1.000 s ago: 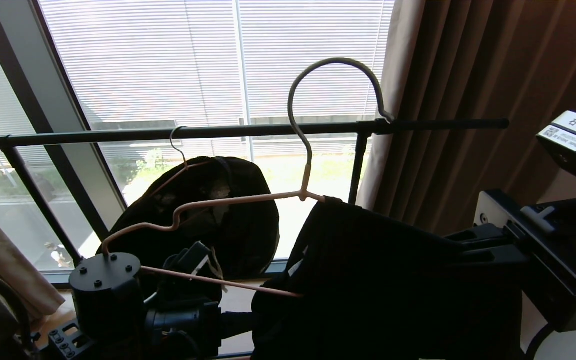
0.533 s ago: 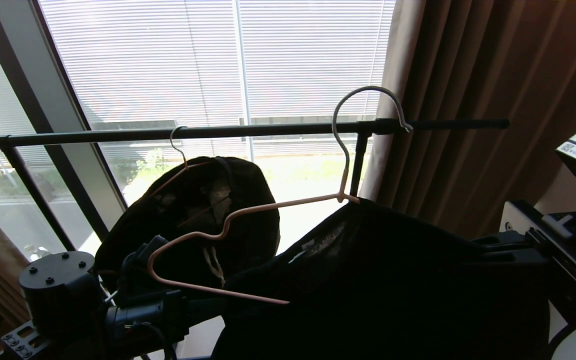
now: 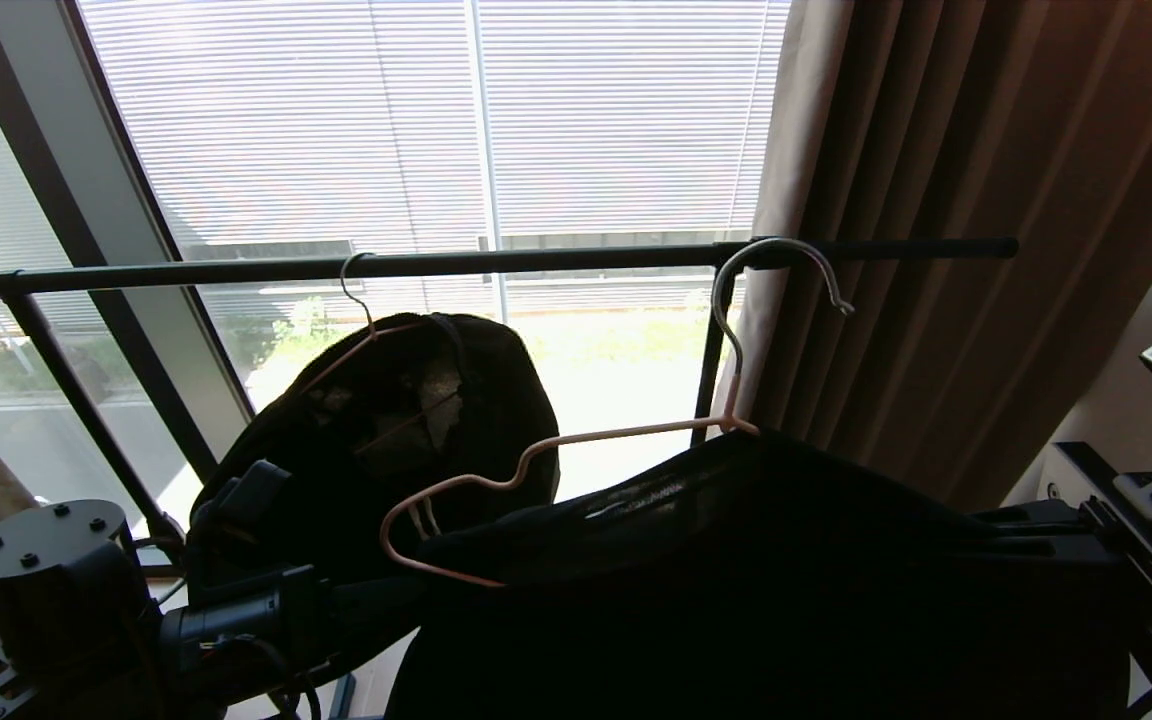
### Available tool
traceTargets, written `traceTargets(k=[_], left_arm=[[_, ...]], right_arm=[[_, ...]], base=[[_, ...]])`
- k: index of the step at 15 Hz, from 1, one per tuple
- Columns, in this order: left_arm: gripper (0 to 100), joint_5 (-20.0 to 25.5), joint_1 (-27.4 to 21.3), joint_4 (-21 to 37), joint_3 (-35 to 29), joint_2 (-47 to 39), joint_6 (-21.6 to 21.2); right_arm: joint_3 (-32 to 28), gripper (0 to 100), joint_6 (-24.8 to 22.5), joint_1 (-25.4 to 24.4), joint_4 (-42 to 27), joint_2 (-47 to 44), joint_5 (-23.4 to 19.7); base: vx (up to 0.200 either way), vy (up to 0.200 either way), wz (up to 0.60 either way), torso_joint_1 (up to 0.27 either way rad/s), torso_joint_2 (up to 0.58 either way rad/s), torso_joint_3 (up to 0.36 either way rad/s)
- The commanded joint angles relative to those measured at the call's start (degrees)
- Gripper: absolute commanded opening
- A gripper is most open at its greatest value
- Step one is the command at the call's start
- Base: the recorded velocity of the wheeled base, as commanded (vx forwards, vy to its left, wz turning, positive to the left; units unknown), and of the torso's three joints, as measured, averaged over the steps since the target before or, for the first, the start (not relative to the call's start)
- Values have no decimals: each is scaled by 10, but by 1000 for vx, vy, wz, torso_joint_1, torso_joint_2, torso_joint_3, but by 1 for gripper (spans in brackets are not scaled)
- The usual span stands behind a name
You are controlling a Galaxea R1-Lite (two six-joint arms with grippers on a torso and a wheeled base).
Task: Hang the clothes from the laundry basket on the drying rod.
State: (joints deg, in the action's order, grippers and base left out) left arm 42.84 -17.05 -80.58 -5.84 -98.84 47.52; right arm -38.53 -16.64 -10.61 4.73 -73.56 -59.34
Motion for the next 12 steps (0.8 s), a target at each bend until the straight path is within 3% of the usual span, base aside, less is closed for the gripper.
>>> traceTargets(k=[1,5,12], left_arm=[[0,0,14,0,7,16,0],[0,0,25,0,7,28,0],[0,1,30,1,3,58,0]], right_arm=[[14,0,-1,17,0,18,0],[35,0,-21,57,0,26,1],[66,0,-77,80,0,22,3]], base=[[0,0,0,0,0,0],[0,0,0,0,0,0],[0,0,0,0,0,0]])
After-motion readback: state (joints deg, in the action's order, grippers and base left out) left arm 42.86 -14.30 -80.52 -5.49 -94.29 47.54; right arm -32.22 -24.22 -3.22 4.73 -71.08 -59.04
